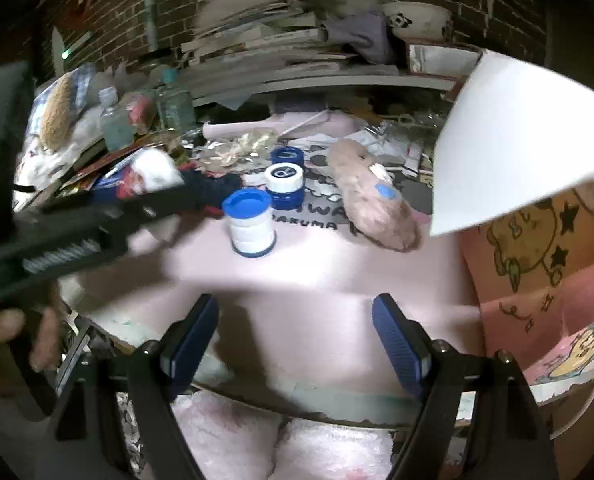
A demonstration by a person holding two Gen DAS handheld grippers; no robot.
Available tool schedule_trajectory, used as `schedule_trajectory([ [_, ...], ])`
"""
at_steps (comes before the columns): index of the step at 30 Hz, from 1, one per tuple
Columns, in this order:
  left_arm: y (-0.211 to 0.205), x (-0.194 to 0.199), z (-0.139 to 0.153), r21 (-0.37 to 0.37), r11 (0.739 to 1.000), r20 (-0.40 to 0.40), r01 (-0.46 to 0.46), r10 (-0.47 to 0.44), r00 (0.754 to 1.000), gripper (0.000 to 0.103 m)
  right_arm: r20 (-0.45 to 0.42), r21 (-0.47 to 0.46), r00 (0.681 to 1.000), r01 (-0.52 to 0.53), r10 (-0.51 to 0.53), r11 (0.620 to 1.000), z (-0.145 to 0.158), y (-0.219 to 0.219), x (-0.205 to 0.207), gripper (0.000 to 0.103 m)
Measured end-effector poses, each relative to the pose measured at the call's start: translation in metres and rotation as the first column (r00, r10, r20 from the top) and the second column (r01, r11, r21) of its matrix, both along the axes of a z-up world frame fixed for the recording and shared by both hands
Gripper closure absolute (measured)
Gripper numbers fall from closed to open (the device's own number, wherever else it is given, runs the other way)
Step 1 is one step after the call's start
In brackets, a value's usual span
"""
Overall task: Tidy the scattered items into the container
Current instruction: 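Grasp the white plush with red glasses using the left gripper, then carry the white plush into the white box and open the left gripper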
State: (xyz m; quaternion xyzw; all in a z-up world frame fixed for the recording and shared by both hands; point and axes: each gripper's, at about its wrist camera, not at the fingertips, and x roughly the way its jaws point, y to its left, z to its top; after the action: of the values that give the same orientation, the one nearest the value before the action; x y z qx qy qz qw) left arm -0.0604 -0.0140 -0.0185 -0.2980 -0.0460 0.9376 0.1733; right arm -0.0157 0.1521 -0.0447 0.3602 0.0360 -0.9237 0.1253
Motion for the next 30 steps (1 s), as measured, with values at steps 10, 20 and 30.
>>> schedule_trajectory([
  [10,0.048,-0.008,0.081,0.071,0.971,-0.053,0.227,-0.224,0.973,0.048,-0.011,-0.076,0.994,0.111,-0.112,0.991,0.002,0.013,-0.005,0.026],
  [20,0.158,-0.029,0.129,0.054,0.819,0.028,0.571,-0.573,0.819,0.048,-0.031,-0.105,0.988,0.149,-0.153,0.983,0.001,0.022,0.002,0.02],
  [30,0.22,-0.059,0.115,0.056,0.762,0.252,0.646,-0.636,0.729,0.045,-0.015,-0.167,0.988,0.151,-0.156,0.974,0.002,0.031,0.006,0.02],
])
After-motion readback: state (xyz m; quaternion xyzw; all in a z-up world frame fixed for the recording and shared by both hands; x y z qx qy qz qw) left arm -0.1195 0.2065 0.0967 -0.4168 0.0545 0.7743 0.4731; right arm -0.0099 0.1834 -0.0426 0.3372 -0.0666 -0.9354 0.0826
